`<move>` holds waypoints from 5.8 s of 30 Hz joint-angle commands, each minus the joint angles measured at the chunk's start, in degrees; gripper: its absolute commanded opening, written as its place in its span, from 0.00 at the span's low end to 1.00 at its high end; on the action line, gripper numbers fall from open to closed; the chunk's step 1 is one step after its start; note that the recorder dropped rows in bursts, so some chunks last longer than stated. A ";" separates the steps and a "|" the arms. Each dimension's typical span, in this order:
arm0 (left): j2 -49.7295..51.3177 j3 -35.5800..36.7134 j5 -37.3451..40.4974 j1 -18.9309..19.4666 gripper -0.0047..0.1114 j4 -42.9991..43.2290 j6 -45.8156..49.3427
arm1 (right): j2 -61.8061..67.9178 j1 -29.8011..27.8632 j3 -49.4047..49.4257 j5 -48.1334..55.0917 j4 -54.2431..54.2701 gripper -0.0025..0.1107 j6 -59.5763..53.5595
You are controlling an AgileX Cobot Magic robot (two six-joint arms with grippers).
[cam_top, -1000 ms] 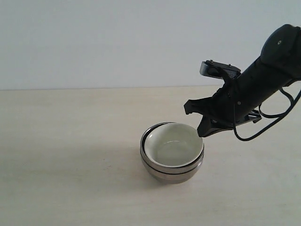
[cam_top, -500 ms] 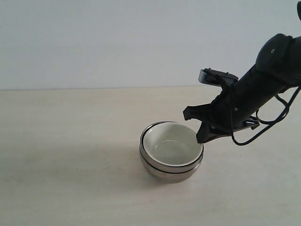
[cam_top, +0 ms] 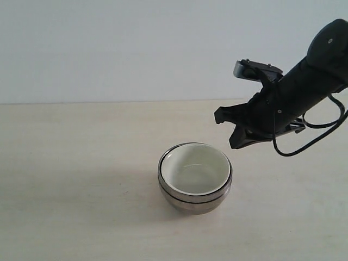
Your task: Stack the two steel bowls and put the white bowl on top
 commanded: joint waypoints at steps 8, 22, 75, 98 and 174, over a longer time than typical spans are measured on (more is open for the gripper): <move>-0.22 0.20 -0.41 0.14 0.07 -0.39 -0.56 | -22.46 -0.06 21.91 -24.66 -0.62 0.02 -0.08; -0.22 0.20 -0.41 0.14 0.07 -0.39 -0.56 | -53.80 0.08 45.33 -30.72 9.27 0.02 0.95; -0.22 0.20 -0.41 0.14 0.07 -0.39 -0.56 | -100.51 1.04 68.62 -43.80 4.89 0.02 -7.49; -0.22 0.20 -0.41 0.14 0.07 -0.39 -0.56 | -100.51 1.04 68.62 -29.89 -20.25 0.02 9.78; -0.22 0.20 -0.41 0.14 0.07 -0.39 -0.56 | -100.51 -4.53 68.62 -20.31 -31.38 0.02 21.08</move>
